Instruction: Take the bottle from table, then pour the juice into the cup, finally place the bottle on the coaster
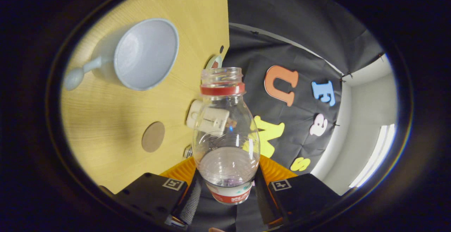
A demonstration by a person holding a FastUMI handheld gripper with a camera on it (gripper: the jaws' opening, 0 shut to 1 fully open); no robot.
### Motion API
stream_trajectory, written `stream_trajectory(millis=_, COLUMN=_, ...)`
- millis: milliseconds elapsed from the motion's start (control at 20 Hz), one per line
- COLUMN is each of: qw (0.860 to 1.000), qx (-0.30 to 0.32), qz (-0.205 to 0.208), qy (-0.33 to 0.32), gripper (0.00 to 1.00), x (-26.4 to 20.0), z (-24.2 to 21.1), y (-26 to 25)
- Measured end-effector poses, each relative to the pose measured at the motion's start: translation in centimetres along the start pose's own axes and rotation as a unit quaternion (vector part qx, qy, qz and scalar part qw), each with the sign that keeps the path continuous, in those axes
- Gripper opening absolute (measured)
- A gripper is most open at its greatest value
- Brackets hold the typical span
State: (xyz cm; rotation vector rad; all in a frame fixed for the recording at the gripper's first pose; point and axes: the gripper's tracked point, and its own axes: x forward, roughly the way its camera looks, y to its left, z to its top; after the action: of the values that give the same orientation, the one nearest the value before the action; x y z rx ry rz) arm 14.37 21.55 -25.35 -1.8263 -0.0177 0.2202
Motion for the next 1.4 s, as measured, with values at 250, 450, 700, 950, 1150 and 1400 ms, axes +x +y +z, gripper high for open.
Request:
stream_trajectory(millis=250, qw=0.999, qx=0.046, qz=0.006, qy=-0.003, gripper=0.75, x=-0.4, z=0.2, y=-0.2)
stream_trajectory(millis=450, qw=0.991, qx=0.132, qz=0.028, qy=-0.006, gripper=0.75, x=-0.6, z=0.1, y=0.1)
stream_trajectory(millis=700, qw=0.962, qx=0.262, qz=0.068, qy=-0.017, gripper=0.75, x=-1.8, z=0.3, y=0.5)
stream_trajectory(millis=950, qw=0.905, qx=0.411, qz=0.107, qy=-0.033, gripper=0.75, x=-3.7, z=0.3, y=-0.5)
stream_trajectory(millis=1150, qw=0.833, qx=0.539, qz=0.115, qy=-0.051, gripper=0.75, x=-4.5, z=-0.6, y=-2.7)
stream_trajectory(millis=1400, qw=0.74, qx=0.66, qz=0.113, qy=-0.063, gripper=0.75, x=-4.8, z=-3.0, y=-5.9)
